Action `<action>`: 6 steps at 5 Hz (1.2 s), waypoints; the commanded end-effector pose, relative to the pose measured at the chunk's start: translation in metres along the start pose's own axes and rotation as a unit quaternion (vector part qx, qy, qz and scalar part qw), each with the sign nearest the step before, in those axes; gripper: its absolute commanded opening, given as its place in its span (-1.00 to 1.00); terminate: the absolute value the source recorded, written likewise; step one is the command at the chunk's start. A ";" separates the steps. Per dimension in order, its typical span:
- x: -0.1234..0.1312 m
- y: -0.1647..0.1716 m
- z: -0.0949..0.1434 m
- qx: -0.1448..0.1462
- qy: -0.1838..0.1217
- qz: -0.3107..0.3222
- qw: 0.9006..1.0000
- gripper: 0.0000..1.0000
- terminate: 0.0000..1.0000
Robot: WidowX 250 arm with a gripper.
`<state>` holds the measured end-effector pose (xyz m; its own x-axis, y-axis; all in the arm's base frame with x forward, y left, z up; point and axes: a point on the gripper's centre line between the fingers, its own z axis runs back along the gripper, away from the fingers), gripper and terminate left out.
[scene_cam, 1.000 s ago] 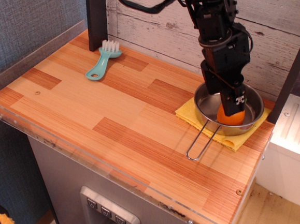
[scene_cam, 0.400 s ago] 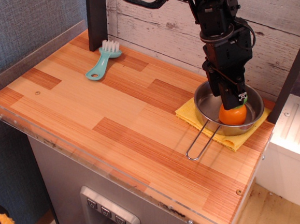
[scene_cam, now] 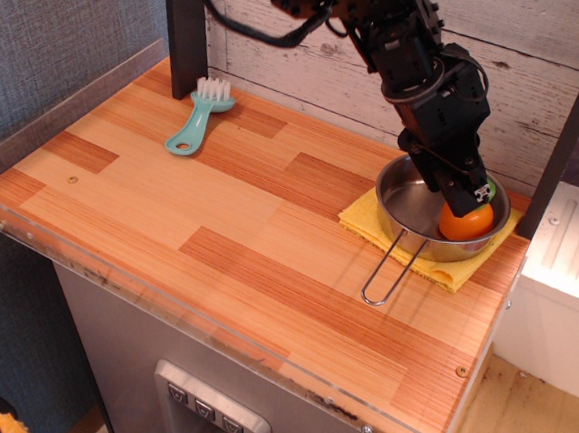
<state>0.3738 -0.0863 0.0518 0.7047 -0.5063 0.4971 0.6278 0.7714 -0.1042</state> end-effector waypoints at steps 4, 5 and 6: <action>-0.117 0.097 0.207 0.268 0.117 0.350 0.890 -1.00 -1.00; -0.162 0.131 0.211 0.256 0.122 0.357 0.890 -1.00 -1.00; -0.209 0.166 0.210 0.230 0.125 0.357 0.897 -1.00 -1.00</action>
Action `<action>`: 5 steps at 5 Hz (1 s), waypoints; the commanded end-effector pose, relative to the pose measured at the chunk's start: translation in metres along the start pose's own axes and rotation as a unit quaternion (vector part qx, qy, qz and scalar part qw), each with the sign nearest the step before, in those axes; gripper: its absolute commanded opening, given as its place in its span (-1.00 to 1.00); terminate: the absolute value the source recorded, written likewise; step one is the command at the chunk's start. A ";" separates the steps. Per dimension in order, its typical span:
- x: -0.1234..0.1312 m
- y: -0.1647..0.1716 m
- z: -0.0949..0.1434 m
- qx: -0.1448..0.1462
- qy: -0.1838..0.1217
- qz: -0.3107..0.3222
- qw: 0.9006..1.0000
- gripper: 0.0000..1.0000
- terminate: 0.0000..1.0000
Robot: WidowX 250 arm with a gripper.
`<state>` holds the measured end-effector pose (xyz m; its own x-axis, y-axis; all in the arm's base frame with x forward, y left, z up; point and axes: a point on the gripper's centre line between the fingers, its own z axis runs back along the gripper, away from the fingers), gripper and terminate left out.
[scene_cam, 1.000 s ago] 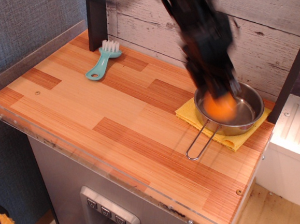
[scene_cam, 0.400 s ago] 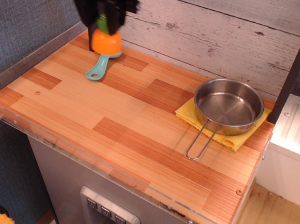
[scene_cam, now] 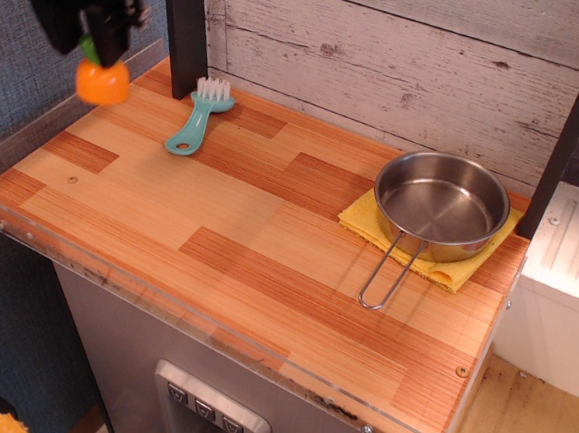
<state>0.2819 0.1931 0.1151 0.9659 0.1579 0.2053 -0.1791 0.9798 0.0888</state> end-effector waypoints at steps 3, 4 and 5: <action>-0.031 0.047 -0.034 -0.054 -0.037 -0.041 0.997 -1.00 -1.00; -0.027 0.039 -0.007 -0.050 -0.080 -0.035 0.995 -1.00 -1.00; -0.021 0.028 0.003 -0.053 -0.092 -0.035 0.994 -1.00 -1.00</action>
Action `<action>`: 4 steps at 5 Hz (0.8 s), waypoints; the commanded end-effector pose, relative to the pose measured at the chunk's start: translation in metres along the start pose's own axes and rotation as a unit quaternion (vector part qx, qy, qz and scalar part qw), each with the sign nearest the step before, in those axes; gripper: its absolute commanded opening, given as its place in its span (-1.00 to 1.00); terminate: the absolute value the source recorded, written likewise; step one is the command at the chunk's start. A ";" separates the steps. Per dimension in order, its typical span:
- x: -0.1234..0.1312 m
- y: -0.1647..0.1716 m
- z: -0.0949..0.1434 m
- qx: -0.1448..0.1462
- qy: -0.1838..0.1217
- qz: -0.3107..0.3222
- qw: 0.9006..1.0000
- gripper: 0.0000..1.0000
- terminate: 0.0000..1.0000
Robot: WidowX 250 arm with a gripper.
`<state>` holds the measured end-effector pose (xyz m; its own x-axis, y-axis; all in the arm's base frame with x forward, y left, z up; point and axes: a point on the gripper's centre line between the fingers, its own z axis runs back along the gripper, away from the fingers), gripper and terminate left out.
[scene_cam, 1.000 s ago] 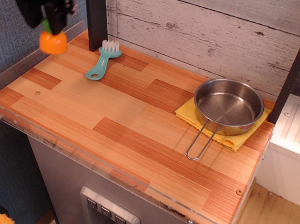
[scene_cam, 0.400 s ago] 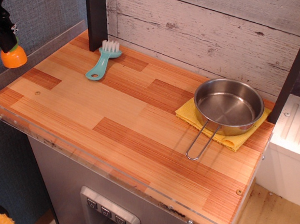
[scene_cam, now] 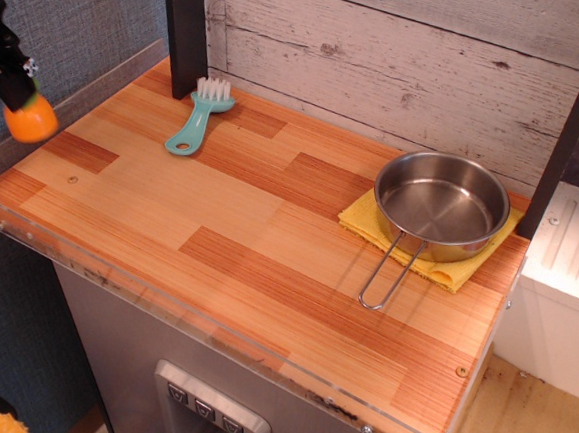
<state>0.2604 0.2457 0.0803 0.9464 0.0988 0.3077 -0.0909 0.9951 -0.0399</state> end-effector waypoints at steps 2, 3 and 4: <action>0.009 -0.035 0.009 0.022 -0.005 -0.011 1.000 -1.00 -1.00; 0.009 -0.044 -0.002 0.018 0.005 -0.024 1.000 -1.00 -1.00; 0.008 -0.053 -0.011 0.012 0.014 -0.036 0.999 -1.00 -1.00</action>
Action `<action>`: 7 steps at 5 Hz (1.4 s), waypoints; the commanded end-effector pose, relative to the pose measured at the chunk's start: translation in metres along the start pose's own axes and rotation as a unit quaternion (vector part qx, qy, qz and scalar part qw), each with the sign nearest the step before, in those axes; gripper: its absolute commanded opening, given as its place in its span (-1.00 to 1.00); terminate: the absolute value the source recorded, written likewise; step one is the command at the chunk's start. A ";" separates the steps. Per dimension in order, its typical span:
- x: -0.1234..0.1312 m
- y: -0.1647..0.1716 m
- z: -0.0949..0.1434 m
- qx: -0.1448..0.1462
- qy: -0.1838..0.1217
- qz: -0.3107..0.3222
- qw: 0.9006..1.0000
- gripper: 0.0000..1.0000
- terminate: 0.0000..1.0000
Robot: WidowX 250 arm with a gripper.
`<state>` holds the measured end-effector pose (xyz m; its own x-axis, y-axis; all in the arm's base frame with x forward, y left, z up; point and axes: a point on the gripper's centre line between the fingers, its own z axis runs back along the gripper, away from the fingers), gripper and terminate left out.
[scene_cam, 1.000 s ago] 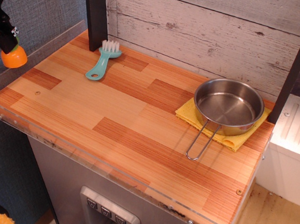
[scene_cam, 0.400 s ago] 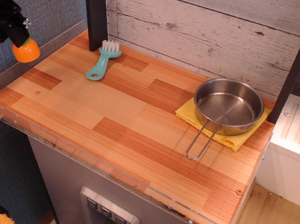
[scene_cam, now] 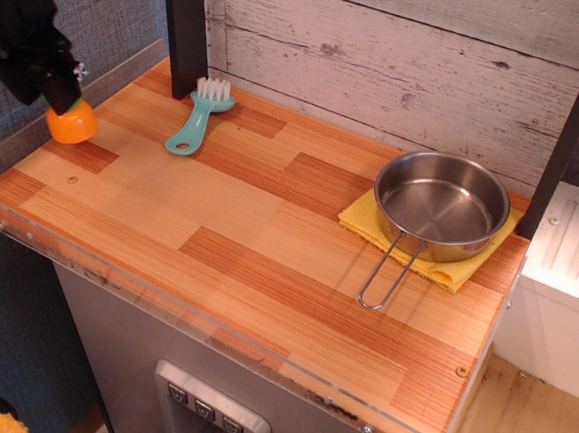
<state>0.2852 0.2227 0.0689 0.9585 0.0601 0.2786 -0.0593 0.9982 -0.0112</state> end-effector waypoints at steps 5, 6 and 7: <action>-0.003 -0.043 0.065 0.014 -0.036 -0.015 0.999 1.00 -1.00; -0.005 -0.065 0.088 0.010 -0.018 -0.024 0.999 1.00 -1.00; -0.007 -0.081 0.083 0.013 0.026 -0.021 0.999 1.00 -1.00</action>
<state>0.2715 0.1610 0.1288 0.9813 0.0227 0.1910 -0.0234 0.9997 0.0010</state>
